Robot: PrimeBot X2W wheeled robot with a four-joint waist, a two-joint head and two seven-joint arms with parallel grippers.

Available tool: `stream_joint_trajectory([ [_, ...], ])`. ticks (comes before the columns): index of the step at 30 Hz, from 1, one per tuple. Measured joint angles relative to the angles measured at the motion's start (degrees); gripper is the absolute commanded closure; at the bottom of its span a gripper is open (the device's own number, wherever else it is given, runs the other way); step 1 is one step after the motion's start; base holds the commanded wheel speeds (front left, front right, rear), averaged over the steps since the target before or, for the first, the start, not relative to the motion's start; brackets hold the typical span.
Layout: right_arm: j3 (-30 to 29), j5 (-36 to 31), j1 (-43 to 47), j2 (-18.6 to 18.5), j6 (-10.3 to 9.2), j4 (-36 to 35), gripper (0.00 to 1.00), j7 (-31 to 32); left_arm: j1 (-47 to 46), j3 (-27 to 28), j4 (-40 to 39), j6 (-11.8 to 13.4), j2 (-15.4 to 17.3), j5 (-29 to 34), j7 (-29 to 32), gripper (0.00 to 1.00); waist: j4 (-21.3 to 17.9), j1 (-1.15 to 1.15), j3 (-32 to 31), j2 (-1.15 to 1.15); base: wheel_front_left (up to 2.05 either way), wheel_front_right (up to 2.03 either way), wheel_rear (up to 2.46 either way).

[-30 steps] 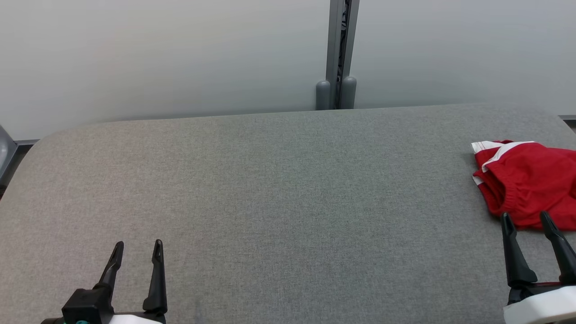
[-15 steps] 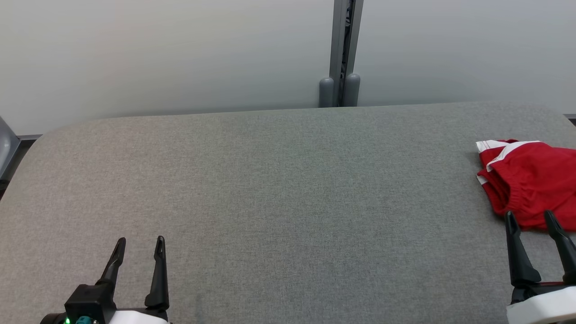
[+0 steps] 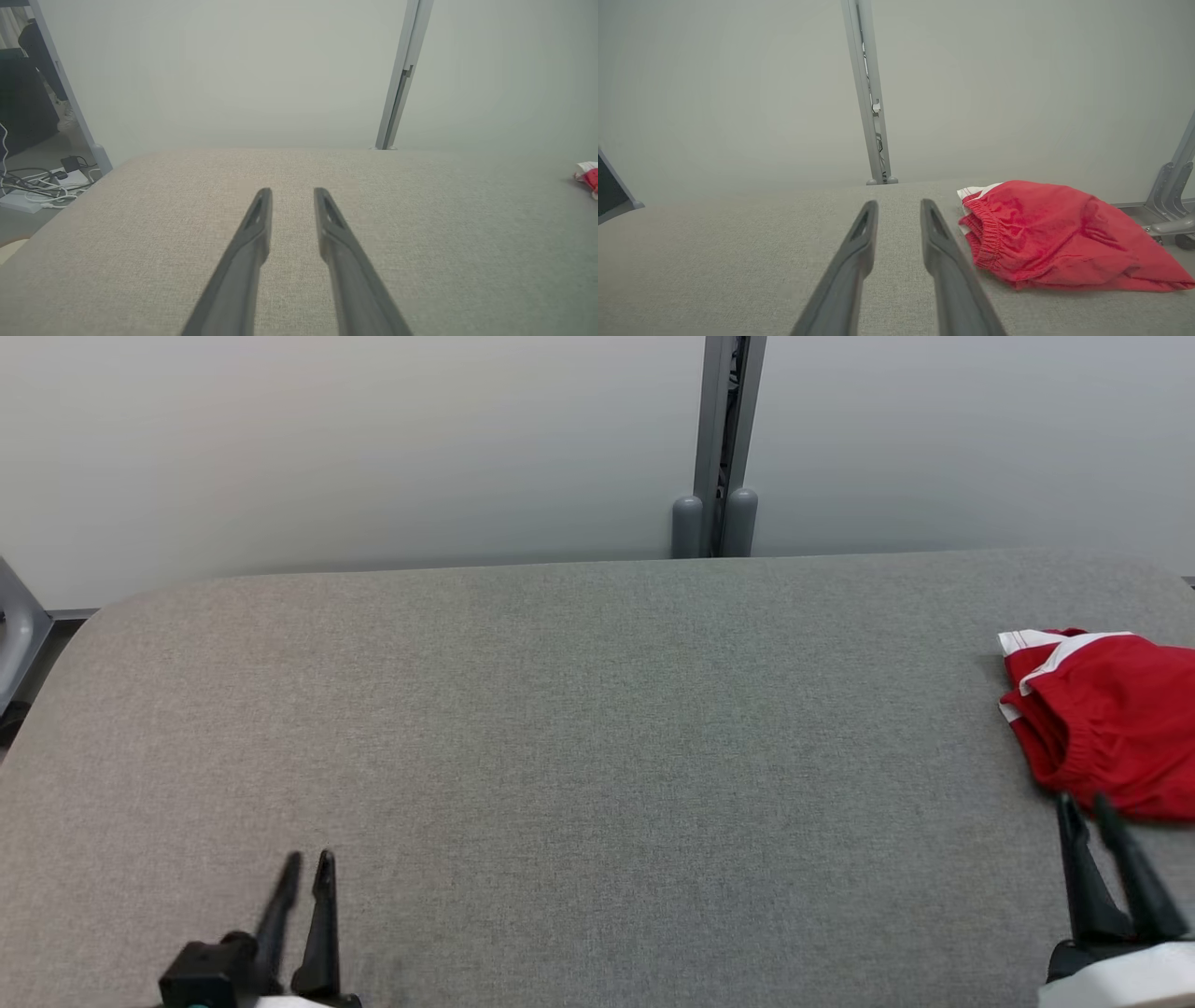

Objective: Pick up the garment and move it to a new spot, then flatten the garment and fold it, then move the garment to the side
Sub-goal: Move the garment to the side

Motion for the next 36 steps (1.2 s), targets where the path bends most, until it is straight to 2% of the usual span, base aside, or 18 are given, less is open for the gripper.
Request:
stream_joint_trajectory([
  [3, 0.3, 0.6, 0.9, 0.9, 0.0, 1.3, 1.0, 0.1, 1.2, -0.6, 1.0, -0.2, -1.1, -0.6, 0.1, 1.0, 0.0, 0.0, 0.0, 0.0, 0.0, 0.0, 0.0],
  [18, -1.2, 18.6, 3.3, 0.6, 0.0, -0.3, 1.0, 3.3, 2.7, 1.4, -0.6, -5.5, -4.0, -13.7, 1.2, 1.0, 0.1, 0.0, 0.0, 0.0, 0.0, 0.0, 0.0],
  [36, -3.3, 35.0, 5.8, 0.6, -0.01, -1.9, 1.0, 7.2, 4.6, 3.6, -2.4, -10.6, -6.7, -26.2, 2.2, 1.0, 0.3, 0.0, -0.1, 0.0, 0.0, 0.0, 0.0],
])
